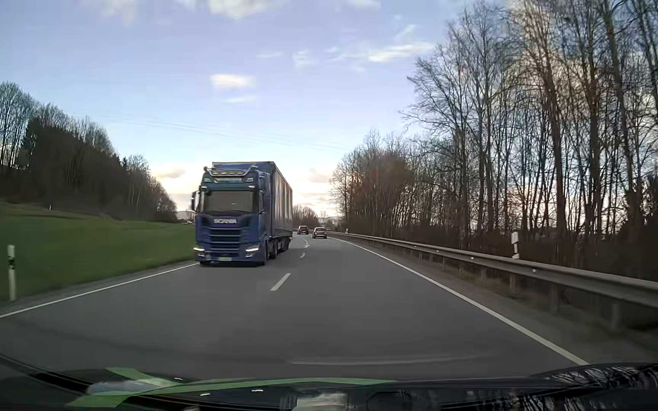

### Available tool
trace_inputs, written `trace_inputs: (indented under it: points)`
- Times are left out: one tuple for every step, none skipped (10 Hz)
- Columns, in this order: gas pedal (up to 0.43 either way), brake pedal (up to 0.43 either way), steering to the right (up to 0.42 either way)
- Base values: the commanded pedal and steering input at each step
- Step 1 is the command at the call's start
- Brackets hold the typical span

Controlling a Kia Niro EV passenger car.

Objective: Follow the waypoints while adhering to traffic rules and regulations

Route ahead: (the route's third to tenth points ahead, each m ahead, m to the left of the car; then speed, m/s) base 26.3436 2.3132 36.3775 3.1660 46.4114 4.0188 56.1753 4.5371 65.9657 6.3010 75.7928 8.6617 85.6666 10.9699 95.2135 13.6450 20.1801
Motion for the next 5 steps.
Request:
trace_inputs:
  points:
    - [0.177,0.0,-0.015]
    - [0.177,0.0,-0.016]
    - [0.177,0.0,-0.016]
    - [0.177,0.0,-0.016]
    - [0.177,0.0,-0.016]
